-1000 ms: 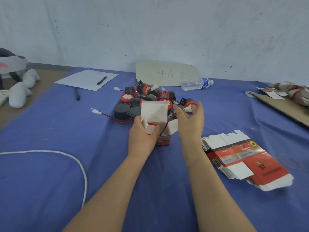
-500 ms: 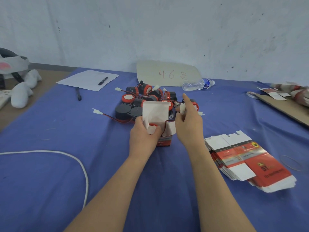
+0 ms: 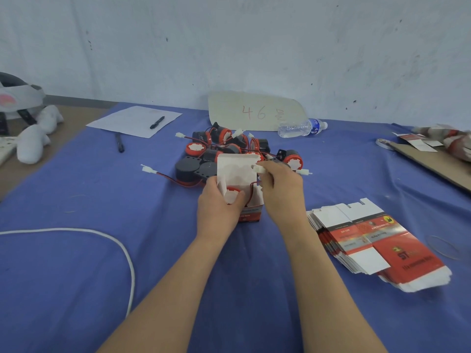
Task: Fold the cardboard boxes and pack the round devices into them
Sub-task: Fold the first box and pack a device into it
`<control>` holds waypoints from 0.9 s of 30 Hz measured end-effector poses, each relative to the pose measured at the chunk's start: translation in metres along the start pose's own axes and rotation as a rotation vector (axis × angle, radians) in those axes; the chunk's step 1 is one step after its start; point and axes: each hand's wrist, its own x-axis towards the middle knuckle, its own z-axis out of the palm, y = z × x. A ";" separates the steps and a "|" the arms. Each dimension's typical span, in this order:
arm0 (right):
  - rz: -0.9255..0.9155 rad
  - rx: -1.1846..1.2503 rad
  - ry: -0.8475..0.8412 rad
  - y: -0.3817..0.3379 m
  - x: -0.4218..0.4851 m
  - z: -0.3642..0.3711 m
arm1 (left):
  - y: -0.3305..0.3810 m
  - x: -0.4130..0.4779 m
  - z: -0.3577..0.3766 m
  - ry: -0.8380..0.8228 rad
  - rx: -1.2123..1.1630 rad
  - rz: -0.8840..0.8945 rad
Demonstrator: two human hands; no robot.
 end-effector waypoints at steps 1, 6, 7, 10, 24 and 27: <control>0.011 0.018 -0.010 0.000 0.000 -0.001 | 0.000 0.000 0.000 -0.001 0.000 0.000; 0.180 0.297 -0.083 -0.003 0.000 -0.005 | 0.000 0.001 0.000 -0.002 -0.015 -0.009; 0.188 0.325 -0.086 -0.004 0.000 -0.006 | 0.000 0.001 0.000 -0.003 -0.015 -0.012; 0.233 0.357 -0.041 -0.005 0.001 -0.006 | 0.000 0.000 0.000 -0.002 -0.008 -0.014; 0.321 0.540 -0.030 0.001 0.005 -0.009 | 0.001 -0.001 0.000 0.003 -0.021 -0.011; 0.298 0.336 -0.120 0.003 0.003 -0.008 | 0.001 -0.001 -0.001 0.009 -0.019 -0.005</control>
